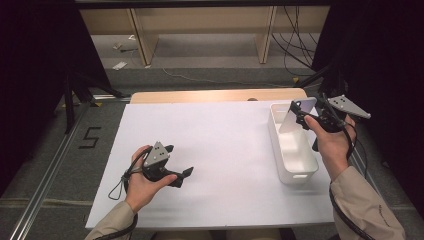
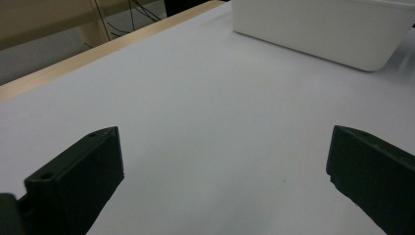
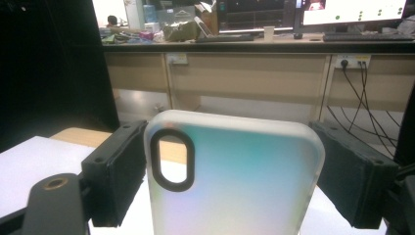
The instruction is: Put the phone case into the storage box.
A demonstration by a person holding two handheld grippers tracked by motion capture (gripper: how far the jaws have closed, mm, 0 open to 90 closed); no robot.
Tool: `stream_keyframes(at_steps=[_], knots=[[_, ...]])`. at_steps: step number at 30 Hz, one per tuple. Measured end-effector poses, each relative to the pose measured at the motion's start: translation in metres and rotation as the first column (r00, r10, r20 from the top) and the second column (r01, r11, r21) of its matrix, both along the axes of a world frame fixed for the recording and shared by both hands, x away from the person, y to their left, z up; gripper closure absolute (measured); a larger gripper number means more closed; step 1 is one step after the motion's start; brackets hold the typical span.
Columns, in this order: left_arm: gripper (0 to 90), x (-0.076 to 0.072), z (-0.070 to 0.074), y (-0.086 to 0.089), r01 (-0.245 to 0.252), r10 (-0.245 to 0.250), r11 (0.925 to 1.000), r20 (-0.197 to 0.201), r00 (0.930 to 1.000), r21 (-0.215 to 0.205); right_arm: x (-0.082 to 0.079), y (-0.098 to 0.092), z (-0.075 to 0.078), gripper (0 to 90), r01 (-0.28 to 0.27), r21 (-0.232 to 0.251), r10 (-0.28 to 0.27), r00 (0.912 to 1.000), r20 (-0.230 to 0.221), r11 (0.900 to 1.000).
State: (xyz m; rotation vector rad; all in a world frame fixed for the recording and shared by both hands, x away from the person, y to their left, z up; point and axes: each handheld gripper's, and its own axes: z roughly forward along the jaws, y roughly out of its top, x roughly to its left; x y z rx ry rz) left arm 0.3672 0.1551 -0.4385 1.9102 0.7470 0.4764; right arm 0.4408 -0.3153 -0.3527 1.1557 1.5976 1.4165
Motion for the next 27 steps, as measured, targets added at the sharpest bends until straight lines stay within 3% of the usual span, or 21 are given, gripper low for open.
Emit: stream_keyframes(at_steps=[27], knots=[[0.0,0.0006,-0.0011,-0.0014,0.0,0.0,1.0,-0.007,1.0,0.003,0.0071,0.004,0.0027,18.5,0.029,-0.013,-0.029,0.9996,-0.005,0.999]])
